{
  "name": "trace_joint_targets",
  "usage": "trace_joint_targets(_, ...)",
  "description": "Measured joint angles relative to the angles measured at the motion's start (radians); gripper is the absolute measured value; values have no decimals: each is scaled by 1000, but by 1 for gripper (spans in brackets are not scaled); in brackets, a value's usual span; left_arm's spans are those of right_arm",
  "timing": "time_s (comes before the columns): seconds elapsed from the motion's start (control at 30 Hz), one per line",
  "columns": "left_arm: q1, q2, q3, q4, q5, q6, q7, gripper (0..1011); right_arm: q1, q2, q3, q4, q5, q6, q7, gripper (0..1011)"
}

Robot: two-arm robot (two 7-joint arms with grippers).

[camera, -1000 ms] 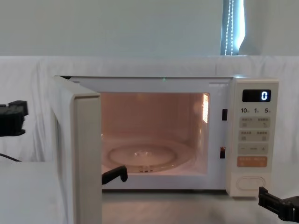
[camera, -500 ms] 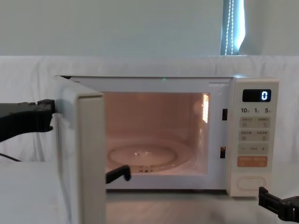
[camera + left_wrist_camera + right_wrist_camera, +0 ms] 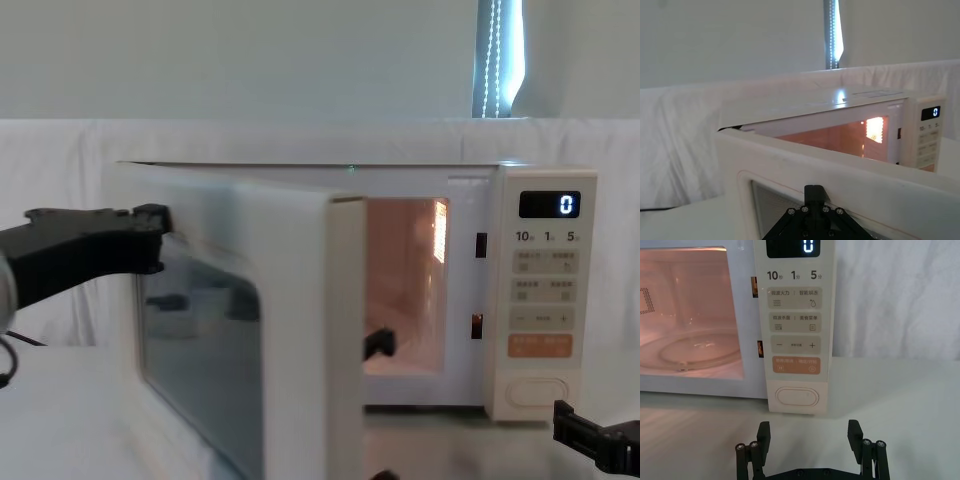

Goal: Press the button to open the microwave door with one hand; close the microwave door with the other hand.

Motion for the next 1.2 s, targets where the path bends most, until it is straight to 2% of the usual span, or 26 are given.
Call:
trace_joint_targets(0.37,-56,-19,54,41,12,3,-9,0,0,0,0,0,0,0,0,1002)
trace_joint_targets(0.7,-122,-65,91,116,16,1,0,0,0,0,0,0,0,0,0,1002)
trace_joint_targets(1.2,-188,-116,139,205,21,-22,-1,0,0,0,0,0,0,0,0,1002)
